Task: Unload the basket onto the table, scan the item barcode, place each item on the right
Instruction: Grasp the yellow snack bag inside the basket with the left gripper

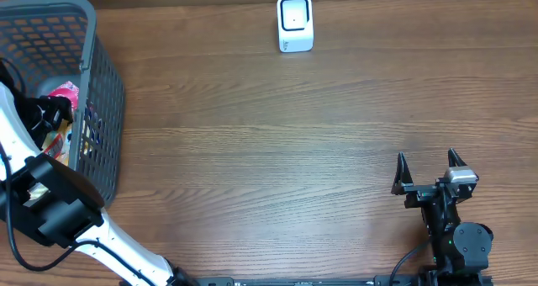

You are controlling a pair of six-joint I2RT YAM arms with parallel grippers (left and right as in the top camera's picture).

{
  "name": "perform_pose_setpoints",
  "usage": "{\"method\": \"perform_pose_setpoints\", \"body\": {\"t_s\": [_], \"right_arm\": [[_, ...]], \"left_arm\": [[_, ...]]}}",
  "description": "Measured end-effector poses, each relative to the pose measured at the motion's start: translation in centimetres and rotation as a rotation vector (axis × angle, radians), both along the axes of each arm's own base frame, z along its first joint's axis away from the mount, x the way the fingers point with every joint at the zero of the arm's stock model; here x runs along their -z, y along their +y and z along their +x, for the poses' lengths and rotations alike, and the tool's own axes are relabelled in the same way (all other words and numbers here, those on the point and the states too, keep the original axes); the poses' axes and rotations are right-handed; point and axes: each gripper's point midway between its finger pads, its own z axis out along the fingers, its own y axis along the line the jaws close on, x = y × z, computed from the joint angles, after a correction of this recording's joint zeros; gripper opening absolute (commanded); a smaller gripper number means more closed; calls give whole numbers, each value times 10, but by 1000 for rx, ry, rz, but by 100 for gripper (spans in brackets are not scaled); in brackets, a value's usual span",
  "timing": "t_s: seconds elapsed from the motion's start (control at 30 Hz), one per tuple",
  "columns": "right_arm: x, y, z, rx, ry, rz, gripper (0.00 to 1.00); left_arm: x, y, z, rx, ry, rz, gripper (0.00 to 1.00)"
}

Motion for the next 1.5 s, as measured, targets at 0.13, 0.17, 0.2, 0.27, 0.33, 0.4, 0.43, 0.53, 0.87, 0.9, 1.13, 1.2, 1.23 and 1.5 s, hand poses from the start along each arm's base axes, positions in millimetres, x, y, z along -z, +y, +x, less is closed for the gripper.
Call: {"method": "perform_pose_setpoints", "body": {"t_s": [0.13,0.17,0.2,0.27,0.33,0.4,0.43,0.53,0.87,0.9,1.13,1.2,1.23,1.5], "right_arm": [[0,0,0,0,0,1,100],[0,0,0,0,1,0,100],[0,0,0,-1,1,0,100],[0,0,0,0,0,0,100],[0,0,0,0,1,0,100],[0,0,0,0,0,0,100],[0,0,0,0,1,0,100],[0,0,0,0,0,0,100],[0,0,0,-1,0,0,100],[0,0,0,0,0,0,100],[0,0,0,0,0,0,100],[0,0,0,0,0,0,100],[0,0,0,0,0,0,100],[0,0,0,0,1,0,100]], "left_arm": [[12,-5,-1,18,34,2,100],[15,-7,-2,24,42,2,100],[19,-8,-2,29,50,1,100],[28,-11,-3,35,64,-1,100],[36,-13,-5,40,79,-5,100],[44,-14,-8,41,94,-11,94],[47,-15,-10,42,105,-13,89],[49,-13,-14,40,126,-1,55],[45,3,-25,72,196,89,4],[45,3,-26,73,202,88,4],[2,-4,-37,75,241,57,4],[-28,4,-31,55,176,95,15],[-37,6,-30,48,144,106,27],[-62,-3,-60,-17,50,49,100]]}}
